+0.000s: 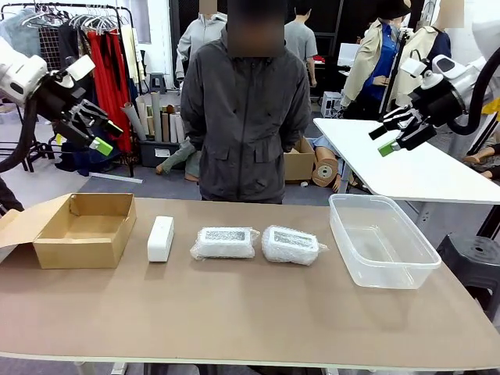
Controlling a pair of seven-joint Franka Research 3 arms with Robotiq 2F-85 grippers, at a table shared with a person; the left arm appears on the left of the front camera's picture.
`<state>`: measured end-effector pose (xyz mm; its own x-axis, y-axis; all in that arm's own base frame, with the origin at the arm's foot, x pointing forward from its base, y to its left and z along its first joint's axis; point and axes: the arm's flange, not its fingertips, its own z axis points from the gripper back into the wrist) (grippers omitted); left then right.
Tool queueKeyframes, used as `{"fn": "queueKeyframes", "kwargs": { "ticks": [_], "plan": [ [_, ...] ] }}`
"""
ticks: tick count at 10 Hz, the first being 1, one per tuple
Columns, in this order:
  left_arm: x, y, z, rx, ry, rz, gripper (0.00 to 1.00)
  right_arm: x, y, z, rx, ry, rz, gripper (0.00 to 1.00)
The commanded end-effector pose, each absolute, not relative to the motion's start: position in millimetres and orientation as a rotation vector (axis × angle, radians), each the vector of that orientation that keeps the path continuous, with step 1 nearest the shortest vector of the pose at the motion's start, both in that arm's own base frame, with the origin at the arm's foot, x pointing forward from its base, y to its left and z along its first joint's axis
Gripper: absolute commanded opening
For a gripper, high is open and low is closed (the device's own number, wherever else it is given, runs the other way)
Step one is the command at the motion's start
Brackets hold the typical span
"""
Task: Separate and place wrapped and unwrapped clocks.
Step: Pick up the Digital clock indicated by the person.
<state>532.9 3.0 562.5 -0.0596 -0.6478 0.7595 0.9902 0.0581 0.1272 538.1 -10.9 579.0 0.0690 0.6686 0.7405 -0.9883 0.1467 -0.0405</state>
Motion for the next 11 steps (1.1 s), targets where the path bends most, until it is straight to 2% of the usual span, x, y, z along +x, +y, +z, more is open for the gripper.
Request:
{"fn": "queueKeyframes", "kwargs": {
  "ticks": [1,11],
  "plan": [
    [535.5,5.4,566.3,-0.544,-0.733,-1.451,1.00,543.4,-10.9,583.6,0.537,-0.672,1.377,1.00],
    [534.1,5.8,560.7,-0.547,-0.751,-1.460,1.00,539.9,-11.4,577.0,0.541,-0.685,1.366,1.00]
  ]
}}
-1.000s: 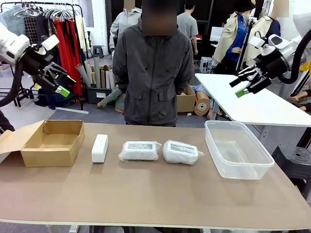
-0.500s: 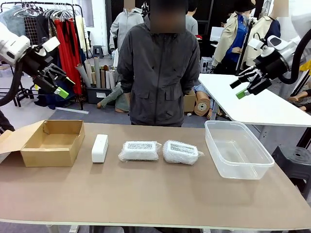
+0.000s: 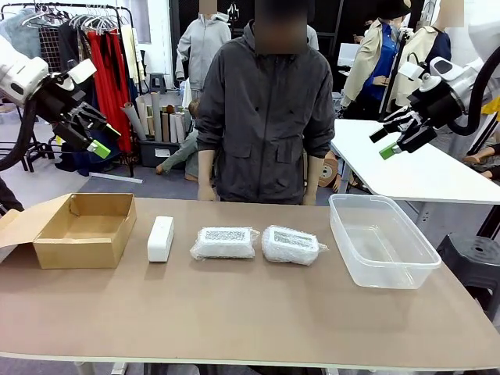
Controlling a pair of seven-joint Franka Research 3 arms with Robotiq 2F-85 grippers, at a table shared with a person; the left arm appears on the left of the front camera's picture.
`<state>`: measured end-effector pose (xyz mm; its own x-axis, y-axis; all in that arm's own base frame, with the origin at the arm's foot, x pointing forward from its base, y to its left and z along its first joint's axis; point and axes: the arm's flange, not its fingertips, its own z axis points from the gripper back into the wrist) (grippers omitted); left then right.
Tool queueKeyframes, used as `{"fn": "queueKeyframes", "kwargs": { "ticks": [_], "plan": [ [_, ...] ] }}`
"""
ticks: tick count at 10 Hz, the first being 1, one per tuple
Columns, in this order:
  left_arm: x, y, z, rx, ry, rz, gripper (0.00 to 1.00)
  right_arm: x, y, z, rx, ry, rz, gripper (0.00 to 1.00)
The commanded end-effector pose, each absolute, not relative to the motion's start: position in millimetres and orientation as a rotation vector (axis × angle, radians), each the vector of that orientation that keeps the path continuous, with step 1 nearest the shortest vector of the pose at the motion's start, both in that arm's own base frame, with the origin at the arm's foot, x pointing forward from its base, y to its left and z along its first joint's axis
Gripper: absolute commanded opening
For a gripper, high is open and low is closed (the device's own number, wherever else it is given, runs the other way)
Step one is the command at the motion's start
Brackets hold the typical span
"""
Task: Separate and place wrapped and unwrapped clocks.
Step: Pick up the Digital clock indicated by the person.
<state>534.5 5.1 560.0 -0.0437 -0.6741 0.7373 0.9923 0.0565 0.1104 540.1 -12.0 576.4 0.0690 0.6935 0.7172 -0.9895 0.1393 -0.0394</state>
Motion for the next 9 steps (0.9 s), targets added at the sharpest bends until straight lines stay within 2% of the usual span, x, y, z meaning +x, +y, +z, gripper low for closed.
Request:
{"fn": "queueKeyframes", "kwargs": {
  "ticks": [1,9],
  "plan": [
    [534.1,5.8,560.7,-0.547,-0.751,-1.460,1.00,539.9,-11.4,577.0,0.541,-0.685,1.366,1.00],
    [534.1,5.8,560.7,-0.547,-0.751,-1.460,1.00,539.9,-11.4,577.0,0.541,-0.685,1.366,1.00]
  ]
}}
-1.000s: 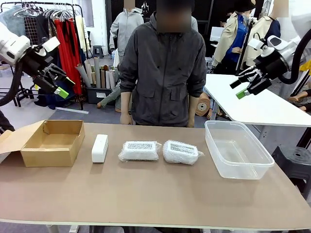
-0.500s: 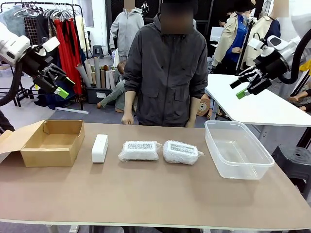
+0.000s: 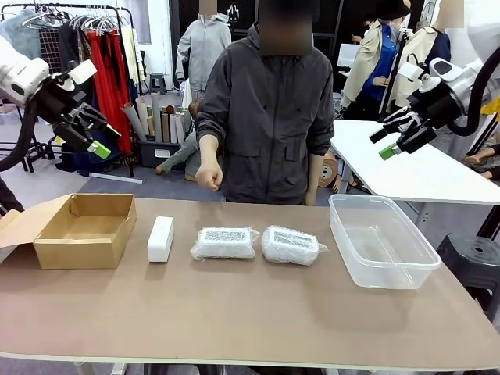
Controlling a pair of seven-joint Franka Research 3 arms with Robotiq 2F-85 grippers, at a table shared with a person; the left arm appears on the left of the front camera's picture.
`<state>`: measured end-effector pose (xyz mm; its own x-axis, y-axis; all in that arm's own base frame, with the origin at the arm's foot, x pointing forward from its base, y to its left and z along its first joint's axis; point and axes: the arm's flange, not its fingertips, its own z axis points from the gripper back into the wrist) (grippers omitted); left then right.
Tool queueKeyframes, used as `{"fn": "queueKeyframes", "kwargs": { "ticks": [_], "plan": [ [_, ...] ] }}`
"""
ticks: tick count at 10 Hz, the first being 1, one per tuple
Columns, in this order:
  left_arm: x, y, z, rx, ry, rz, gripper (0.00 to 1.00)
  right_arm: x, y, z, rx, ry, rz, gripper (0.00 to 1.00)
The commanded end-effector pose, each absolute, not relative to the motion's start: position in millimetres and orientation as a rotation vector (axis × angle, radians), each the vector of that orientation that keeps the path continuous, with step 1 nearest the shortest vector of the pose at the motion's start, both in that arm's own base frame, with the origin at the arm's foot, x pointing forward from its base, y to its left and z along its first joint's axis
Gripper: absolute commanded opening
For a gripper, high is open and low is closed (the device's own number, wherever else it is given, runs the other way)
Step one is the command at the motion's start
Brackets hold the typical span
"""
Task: Separate and place wrapped and unwrapped clocks.
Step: Pick up the Digital clock indicated by the person.
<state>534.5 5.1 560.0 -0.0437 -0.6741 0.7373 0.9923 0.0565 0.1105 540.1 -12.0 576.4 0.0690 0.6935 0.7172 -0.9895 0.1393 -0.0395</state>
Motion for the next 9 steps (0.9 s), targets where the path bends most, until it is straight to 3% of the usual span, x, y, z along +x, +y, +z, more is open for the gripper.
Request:
{"fn": "queueKeyframes", "kwargs": {
  "ticks": [1,9],
  "plan": [
    [534.1,5.8,560.7,-0.547,-0.751,-1.460,1.00,539.9,-11.4,577.0,0.541,-0.685,1.366,1.00],
    [534.1,5.8,560.7,-0.547,-0.751,-1.460,1.00,539.9,-11.4,577.0,0.541,-0.685,1.366,1.00]
  ]
}}
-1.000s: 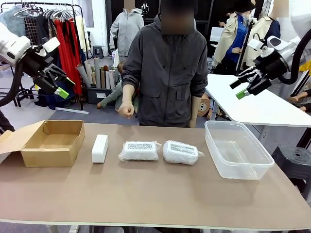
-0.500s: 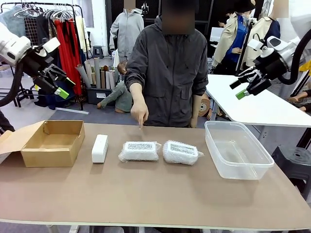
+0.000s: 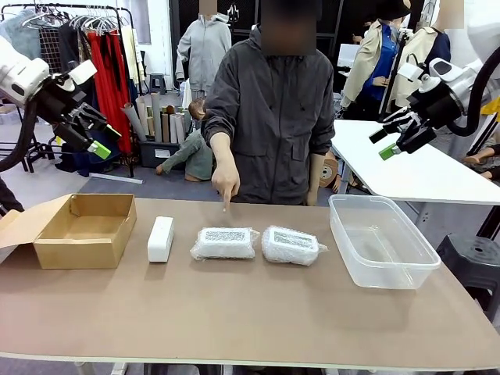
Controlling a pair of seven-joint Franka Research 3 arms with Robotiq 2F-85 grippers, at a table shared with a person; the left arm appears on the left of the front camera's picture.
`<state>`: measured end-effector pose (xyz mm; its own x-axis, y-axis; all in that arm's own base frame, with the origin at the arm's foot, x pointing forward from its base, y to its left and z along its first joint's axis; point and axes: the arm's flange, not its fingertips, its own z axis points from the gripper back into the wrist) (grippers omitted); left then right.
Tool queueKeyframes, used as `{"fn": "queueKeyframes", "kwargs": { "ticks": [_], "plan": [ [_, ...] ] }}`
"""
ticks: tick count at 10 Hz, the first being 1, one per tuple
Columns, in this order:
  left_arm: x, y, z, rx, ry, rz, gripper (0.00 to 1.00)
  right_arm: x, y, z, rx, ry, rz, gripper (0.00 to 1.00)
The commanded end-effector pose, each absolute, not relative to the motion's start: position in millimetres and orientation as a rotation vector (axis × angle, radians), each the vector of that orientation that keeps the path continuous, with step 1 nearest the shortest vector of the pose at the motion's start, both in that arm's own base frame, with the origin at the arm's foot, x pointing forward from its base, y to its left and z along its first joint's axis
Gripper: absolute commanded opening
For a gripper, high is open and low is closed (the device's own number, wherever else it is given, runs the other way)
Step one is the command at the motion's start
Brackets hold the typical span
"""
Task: Separate and place wrapped and unwrapped clocks.
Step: Pick up the Digital clock indicated by the person.
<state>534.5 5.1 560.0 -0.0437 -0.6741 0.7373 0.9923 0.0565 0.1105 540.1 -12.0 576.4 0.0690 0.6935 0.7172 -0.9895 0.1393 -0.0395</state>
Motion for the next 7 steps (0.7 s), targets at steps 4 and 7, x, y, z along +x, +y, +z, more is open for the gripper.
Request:
{"fn": "queueKeyframes", "kwargs": {
  "ticks": [4,7],
  "plan": [
    [534.1,5.8,560.7,-0.547,-0.751,-1.460,1.00,539.9,-11.4,577.0,0.541,-0.685,1.366,1.00],
    [534.1,5.8,560.7,-0.547,-0.751,-1.460,1.00,539.9,-11.4,577.0,0.541,-0.685,1.366,1.00]
  ]
}}
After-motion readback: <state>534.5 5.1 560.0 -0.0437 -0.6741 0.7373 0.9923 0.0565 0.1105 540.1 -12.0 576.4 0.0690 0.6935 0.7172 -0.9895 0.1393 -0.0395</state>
